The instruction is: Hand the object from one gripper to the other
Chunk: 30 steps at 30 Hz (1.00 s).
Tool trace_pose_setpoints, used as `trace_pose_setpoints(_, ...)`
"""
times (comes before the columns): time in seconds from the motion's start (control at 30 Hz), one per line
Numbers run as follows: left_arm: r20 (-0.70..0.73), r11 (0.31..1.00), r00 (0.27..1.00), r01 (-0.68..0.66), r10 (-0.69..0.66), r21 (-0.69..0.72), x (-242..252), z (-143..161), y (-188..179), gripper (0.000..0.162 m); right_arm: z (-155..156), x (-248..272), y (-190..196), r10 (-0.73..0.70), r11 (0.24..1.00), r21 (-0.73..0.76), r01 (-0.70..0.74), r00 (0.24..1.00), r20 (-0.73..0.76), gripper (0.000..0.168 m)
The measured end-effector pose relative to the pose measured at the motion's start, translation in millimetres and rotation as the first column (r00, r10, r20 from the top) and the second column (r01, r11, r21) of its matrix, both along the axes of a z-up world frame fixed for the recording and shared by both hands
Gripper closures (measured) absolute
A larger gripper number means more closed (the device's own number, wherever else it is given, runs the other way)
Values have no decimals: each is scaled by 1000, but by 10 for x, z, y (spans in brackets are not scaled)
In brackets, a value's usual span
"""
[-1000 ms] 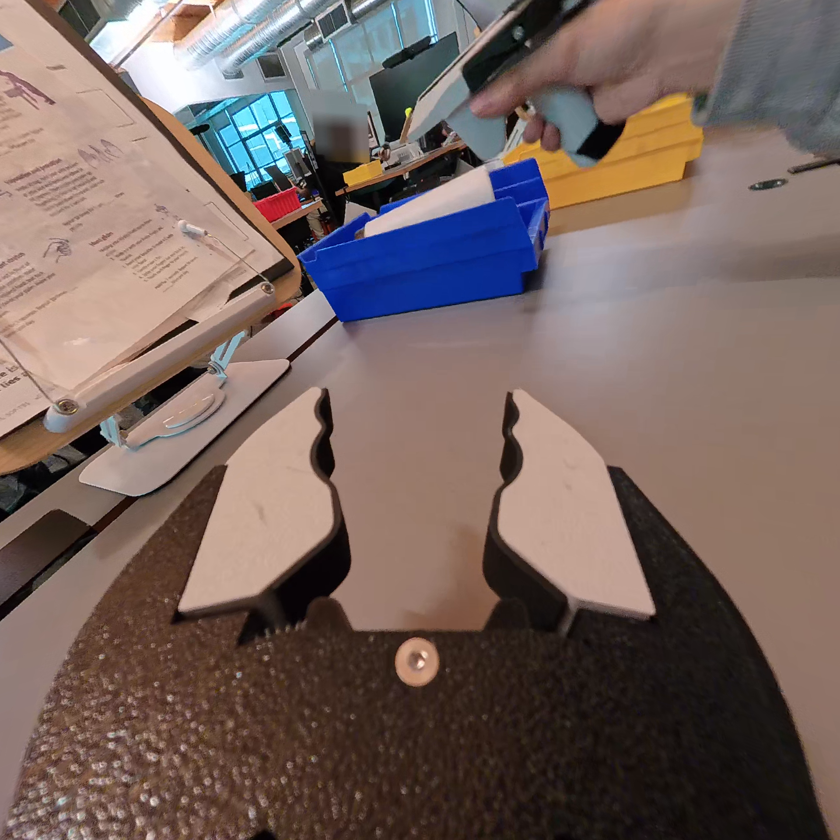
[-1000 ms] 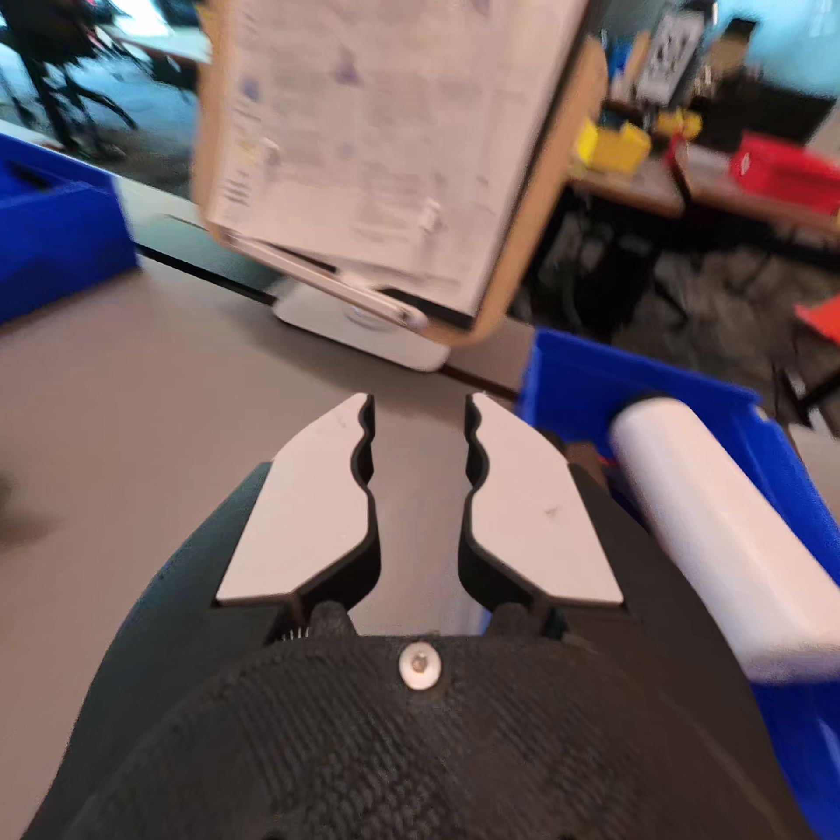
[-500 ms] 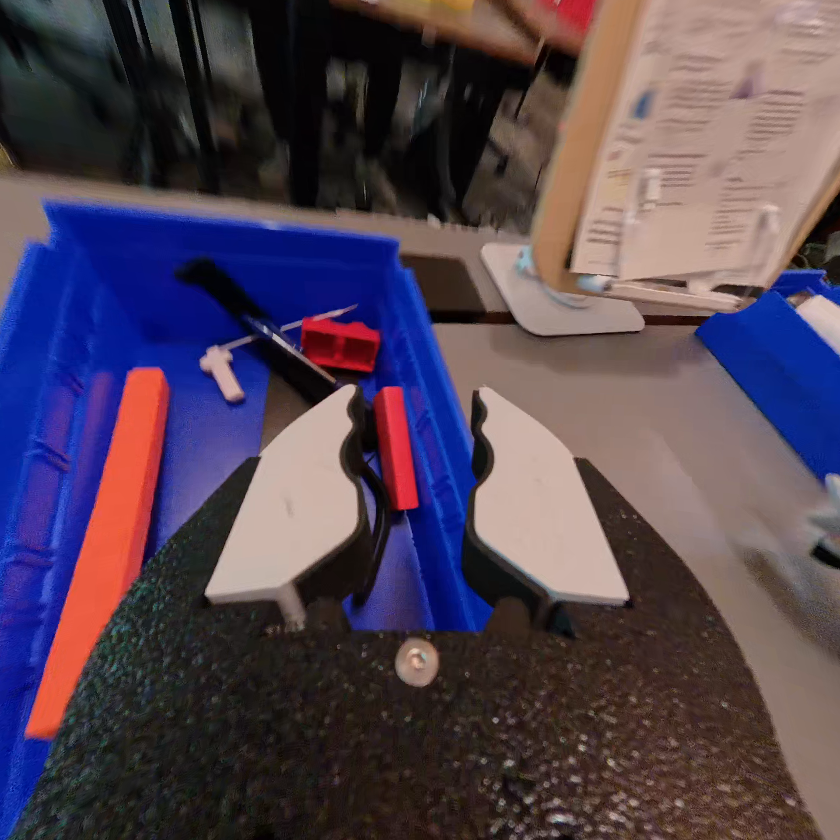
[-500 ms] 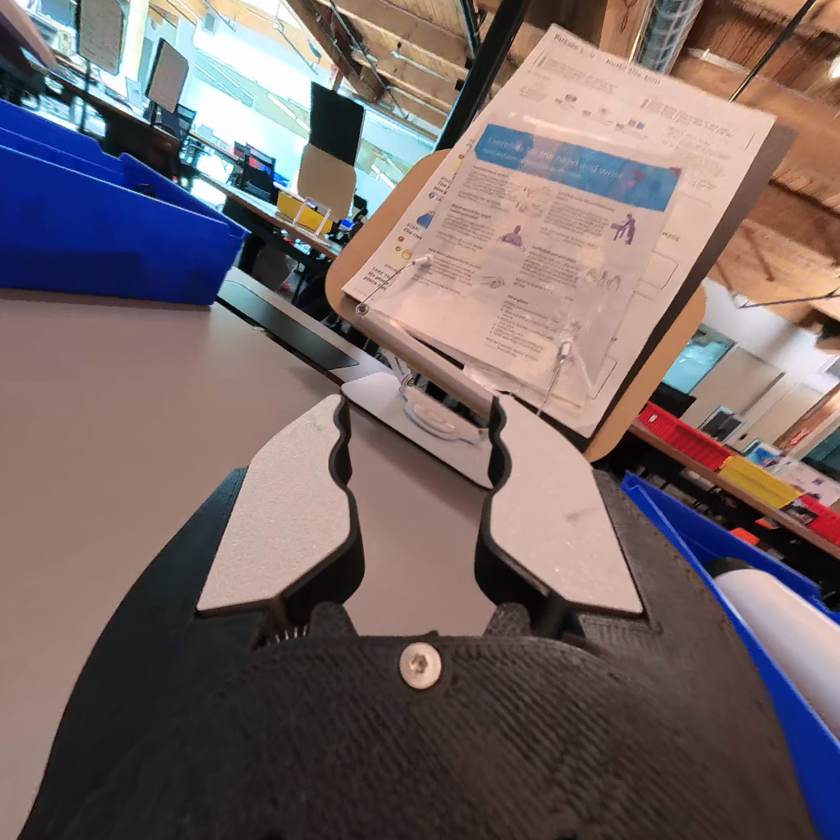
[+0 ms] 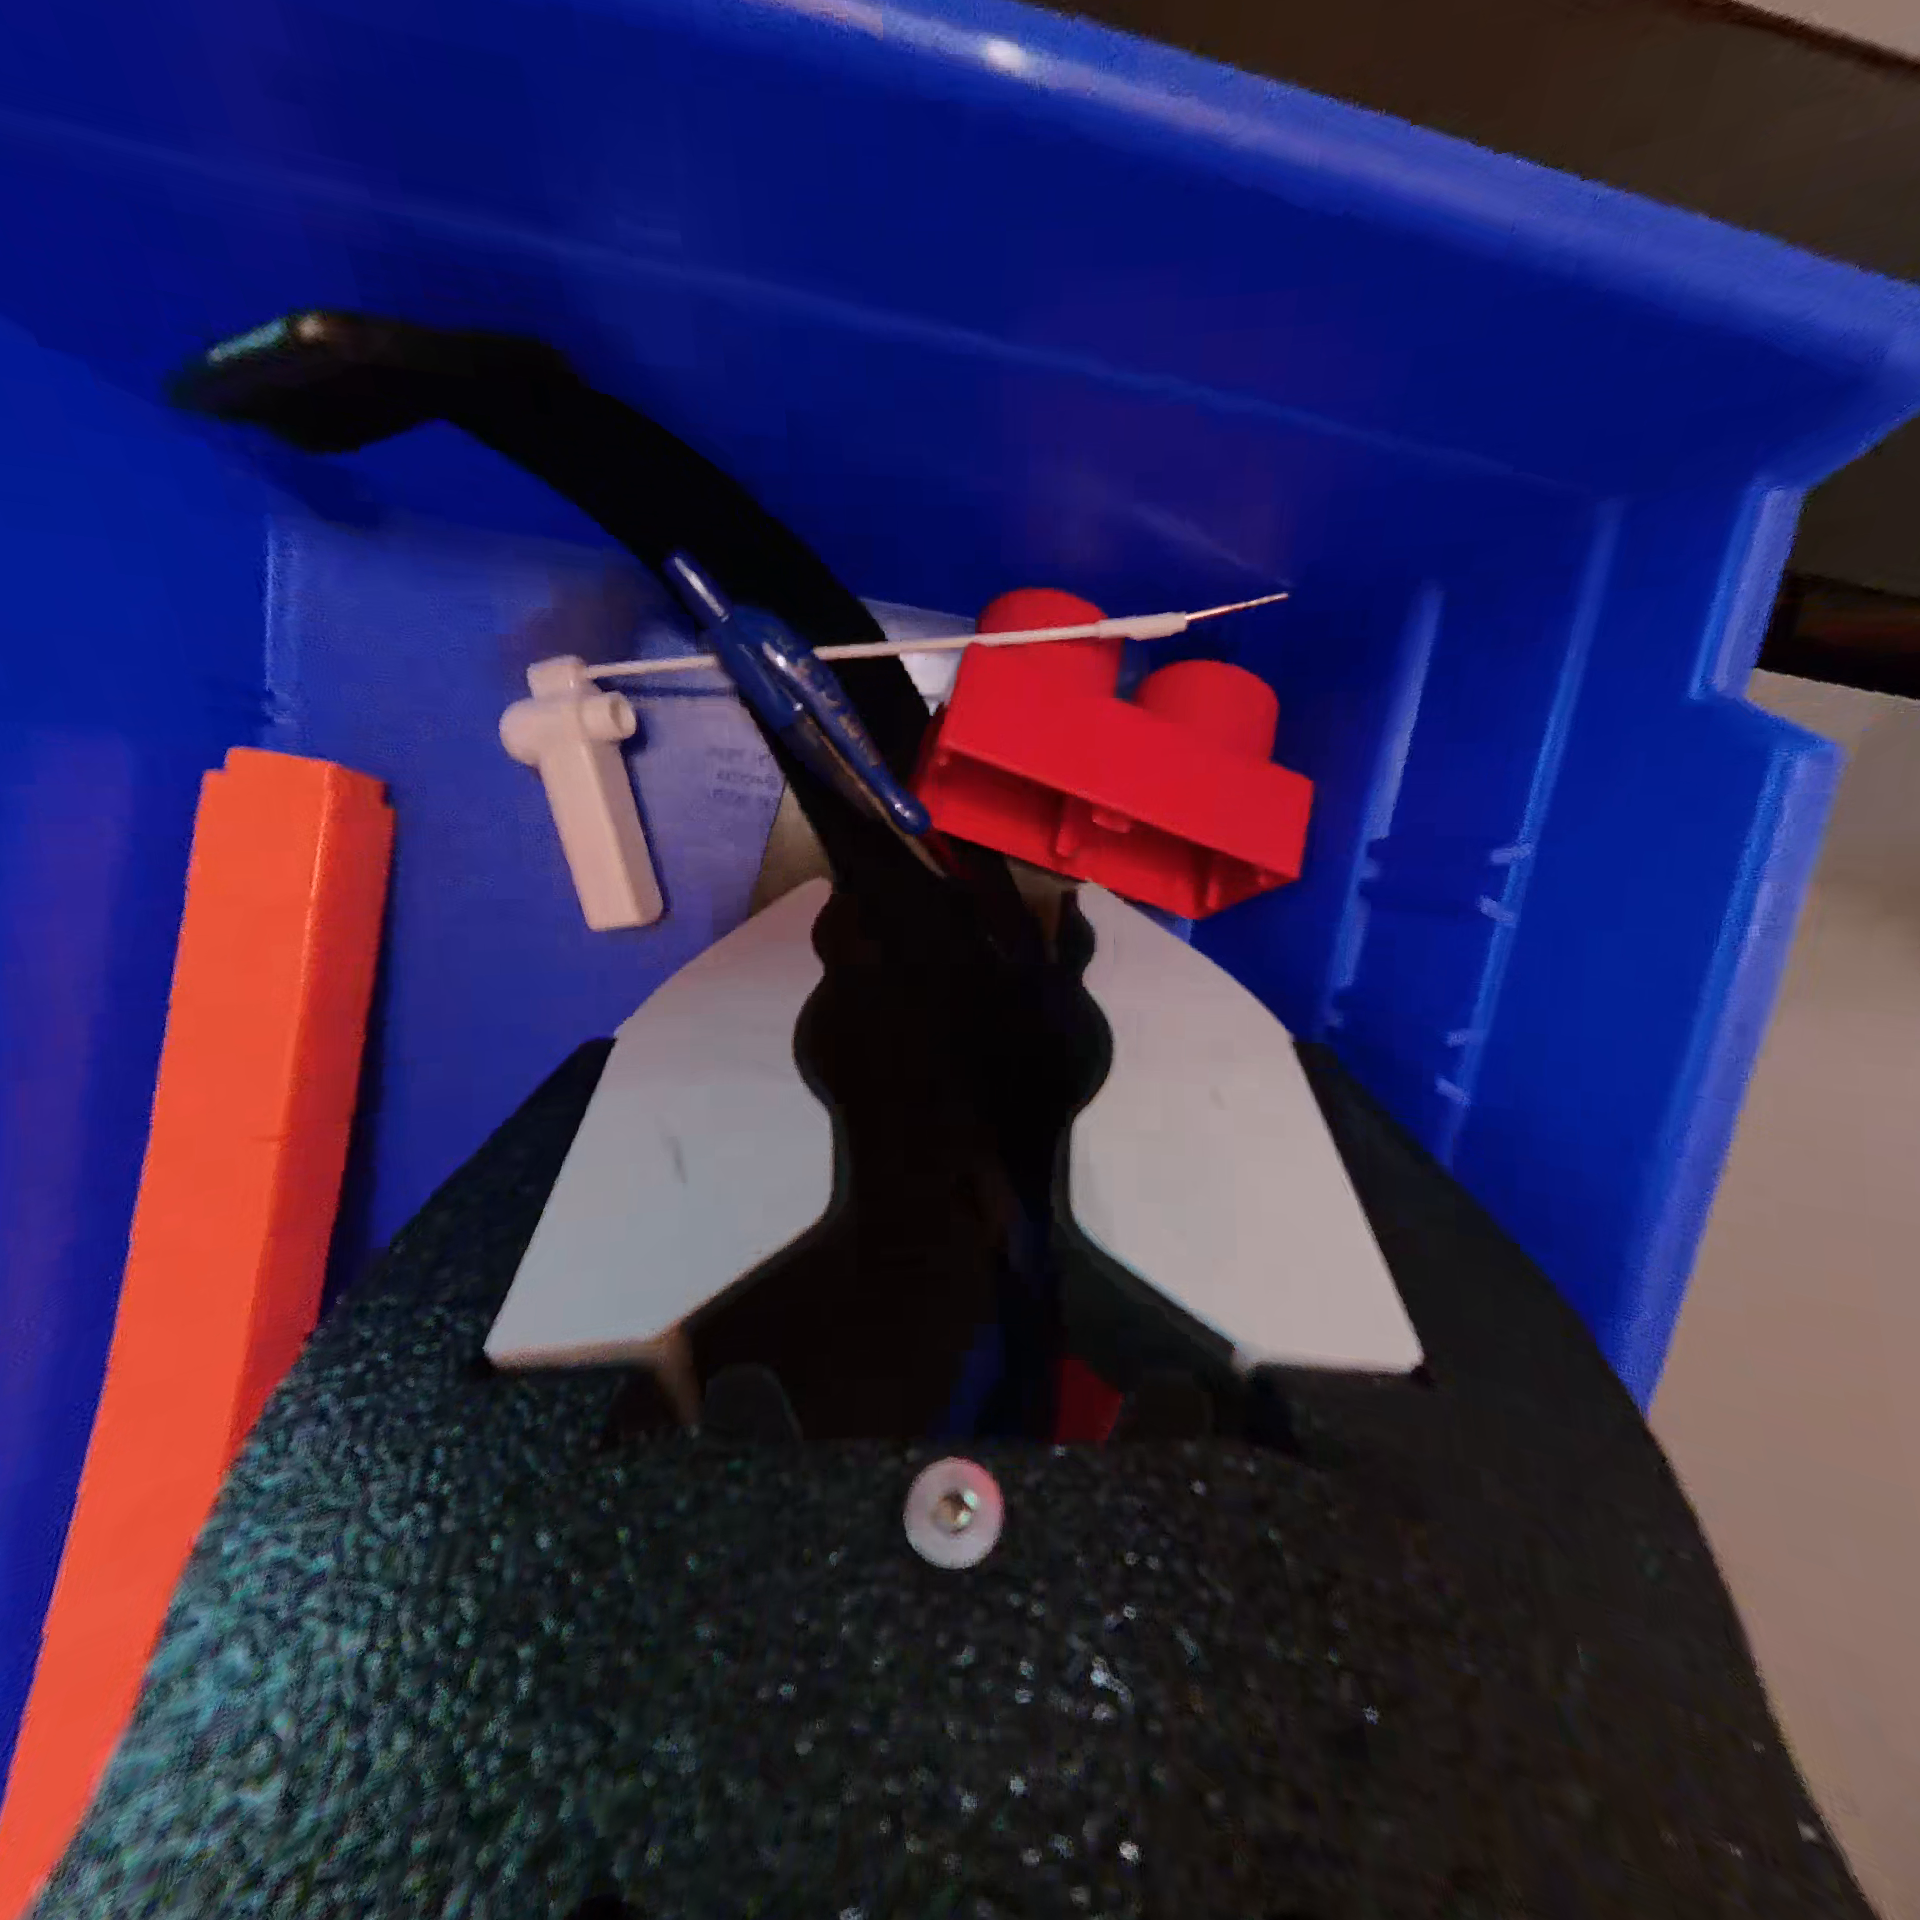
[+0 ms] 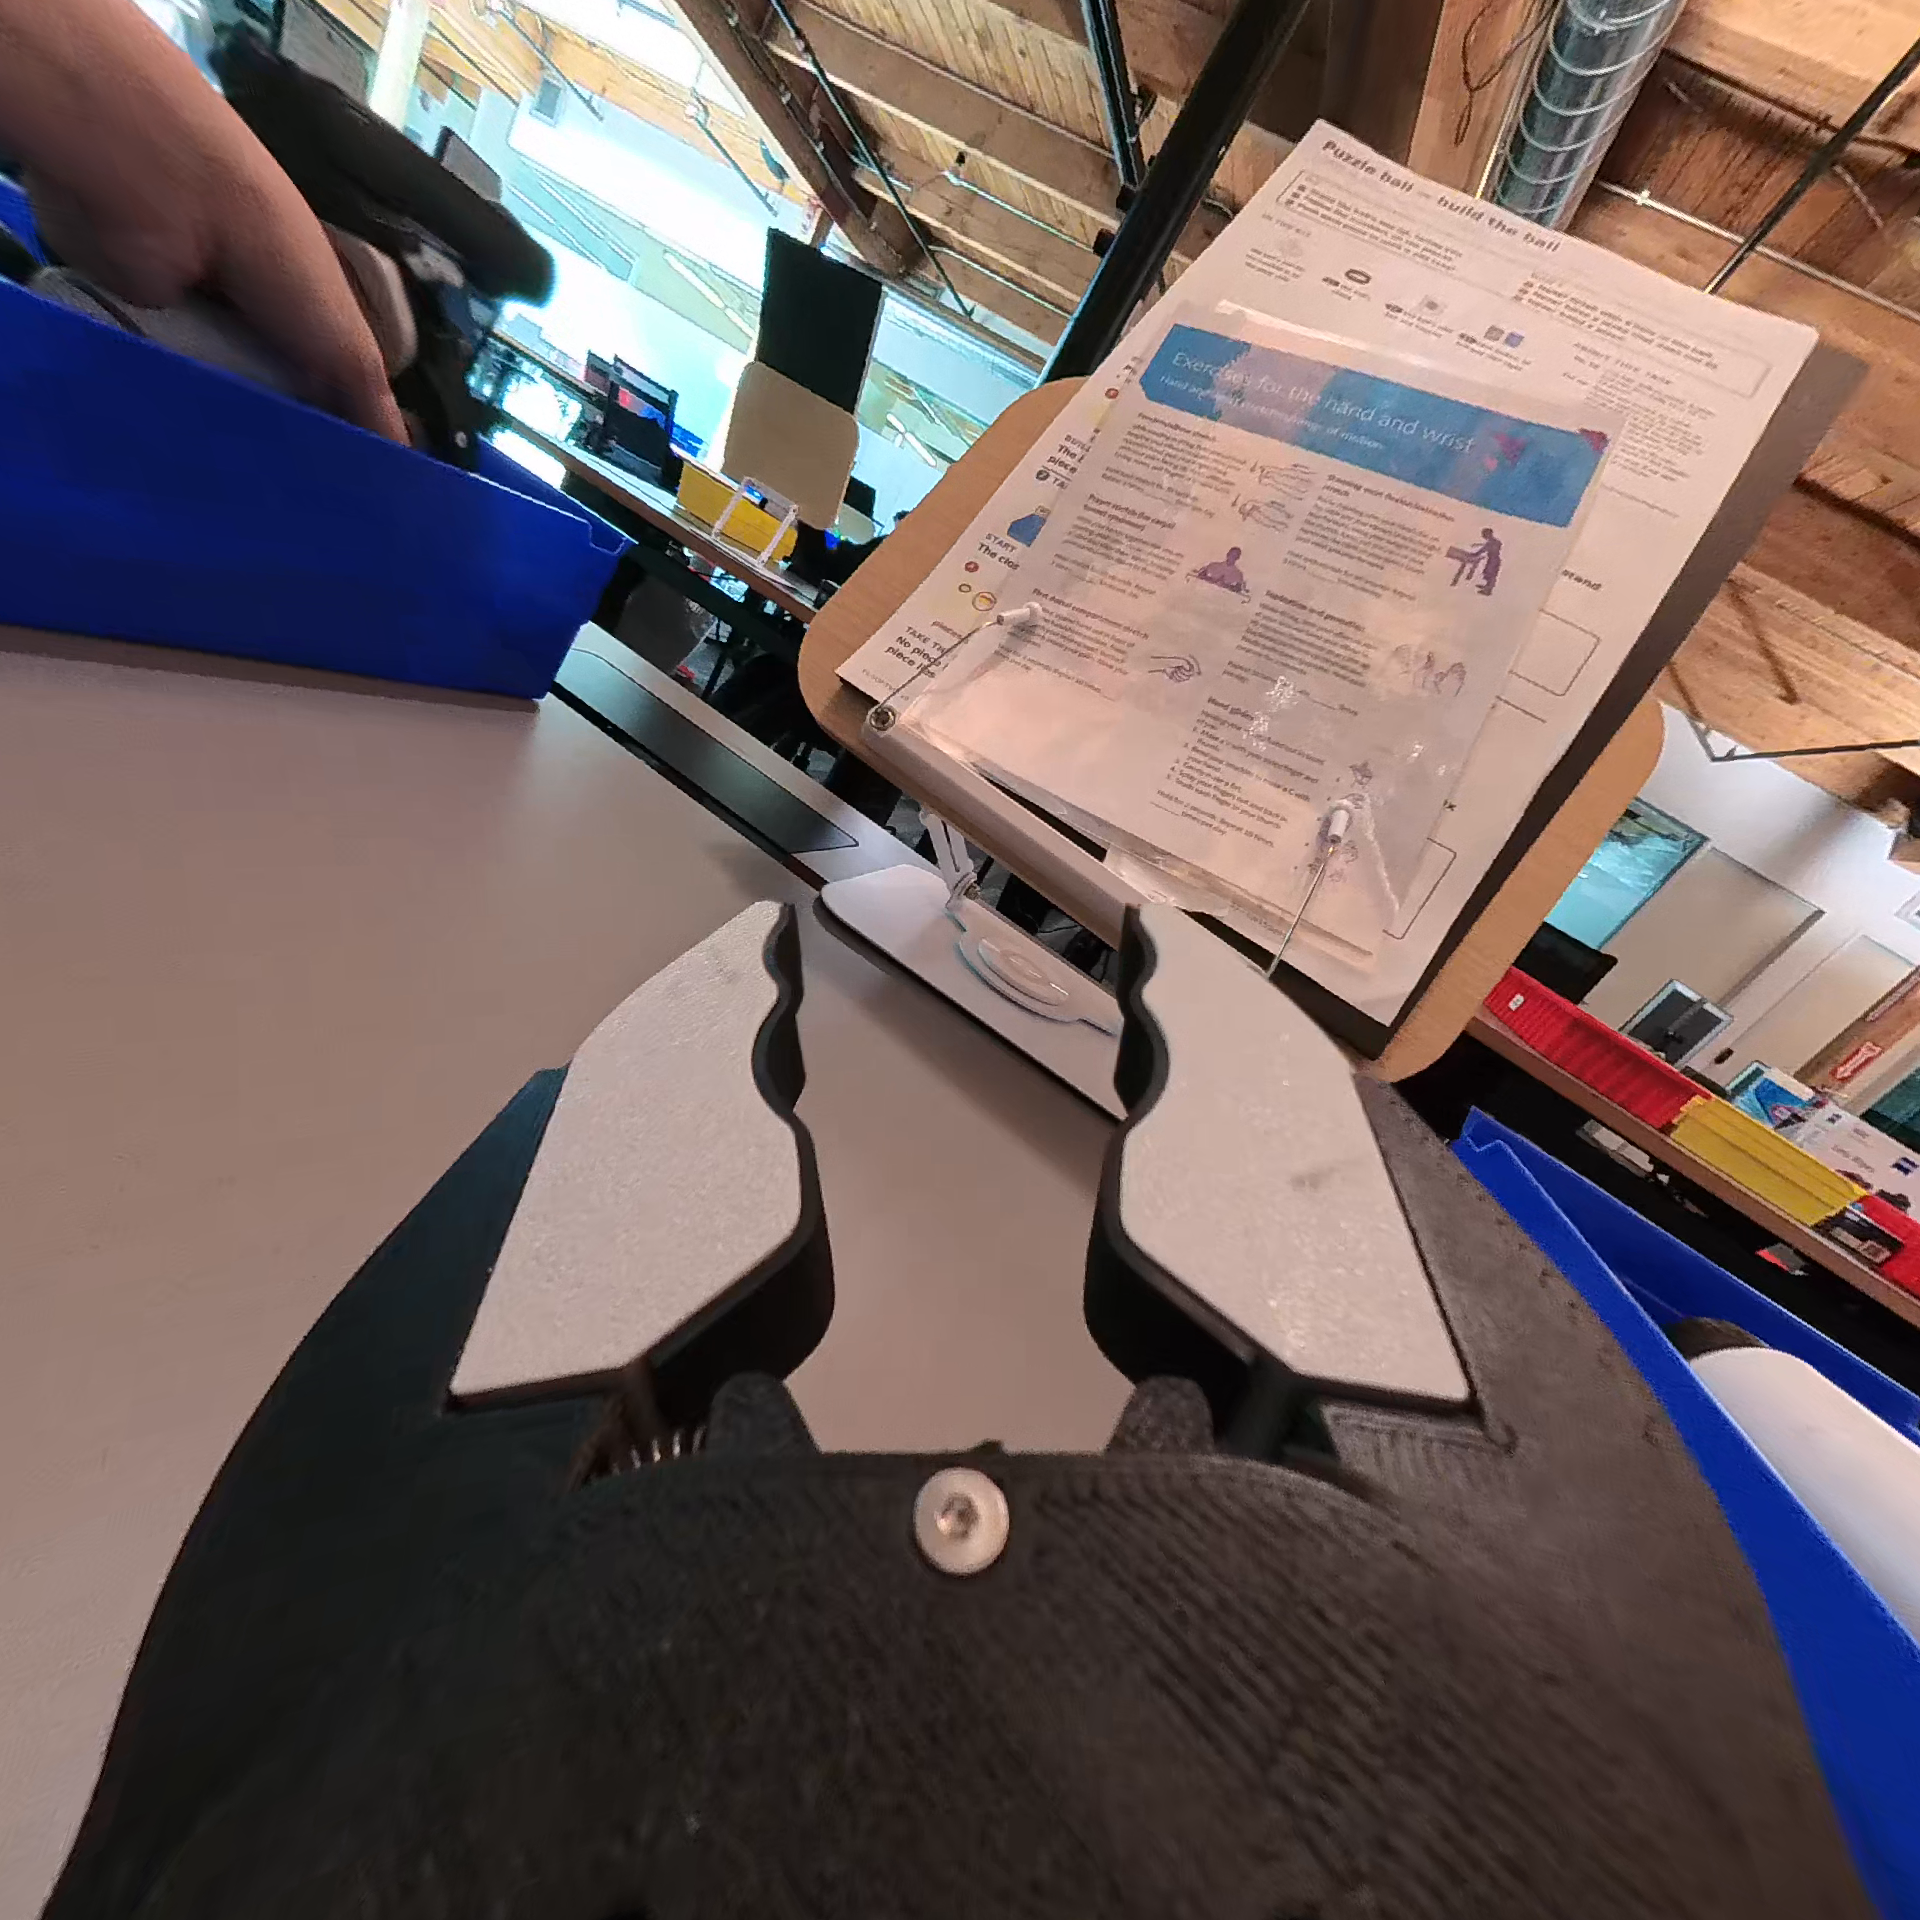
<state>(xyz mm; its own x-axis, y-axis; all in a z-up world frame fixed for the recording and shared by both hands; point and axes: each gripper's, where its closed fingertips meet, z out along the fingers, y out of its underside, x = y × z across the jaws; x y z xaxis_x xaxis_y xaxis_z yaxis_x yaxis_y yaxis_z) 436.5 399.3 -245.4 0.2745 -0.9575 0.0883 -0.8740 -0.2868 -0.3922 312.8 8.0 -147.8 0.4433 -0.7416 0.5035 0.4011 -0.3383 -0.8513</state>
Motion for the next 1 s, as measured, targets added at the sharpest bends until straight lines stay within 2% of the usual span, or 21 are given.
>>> trace_pose_setpoints(0.07, -22, 998, 1000, 14, -13, 54, 2, -57, 6, 138, -18, -2, 14, -1, 1000, -23, 1, 1000, 3, 110)
trace_pose_setpoints(0.13, -21, 996, 1000, 9, -8, 84, -5, -99, 43, 141, -29, -6, 22, -2, 999, -48, 3, 1000, 10, 110)
trace_pose_setpoints(0.27, 57, 999, 998, -18, 16, 31, -12, -41, 65, 145, -27, -14, 28, -5, 997, -72, 6, 1000, 16, 112)
trace_pose_setpoints(0.43, 282, 996, 958, -22, 46, -88, -47, 347, 119, 151, -41, -15, 35, -9, 995, -101, 11, 1000, 27, 113)
trace_pose_setpoints(0.57, 509, 982, 860, 106, -12, -155, -171, 792, 93, 152, -37, -37, 64, 7, 995, -98, -5, 1000, 22, 114)
trace_pose_setpoints(0.67, 719, 976, 690, 201, -82, -82, -324, 1329, 69, 152, 2, -113, 135, 59, 995, -78, -57, 998, 20, 114)
trace_pose_setpoints(0.77, 879, 943, 442, 332, -178, 24, -639, 1933, -203, 152, 61, -258, 271, 165, 986, -19, -165, 986, -4, 114)
trace_pose_setpoints(0.83, 938, 896, 288, 442, -192, 48, -926, 2252, -582, 153, 128, -375, 376, 250, 966, 71, -247, 968, -33, 112)
trace_pose_setpoints(0.9, 970, 816, 172, 576, -173, 44, -1216, 2408, -1122, 153, 189, -504, 484, 346, 927, 176, -332, 936, -57, 112)
trace_pose_setpoints(0.93, 978, 761, 117, 646, -172, 57, -1358, 2421, -1435, 153, 206, -557, 528, 384, 907, 215, -362, 921, -68, 111)
trace_pose_setpoints(1.0, 983, 644, 53, 761, -176, 74, -1590, 2293, -2050, 153, 223, -634, 589, 433, 880, 250, -404, 898, -75, 111)
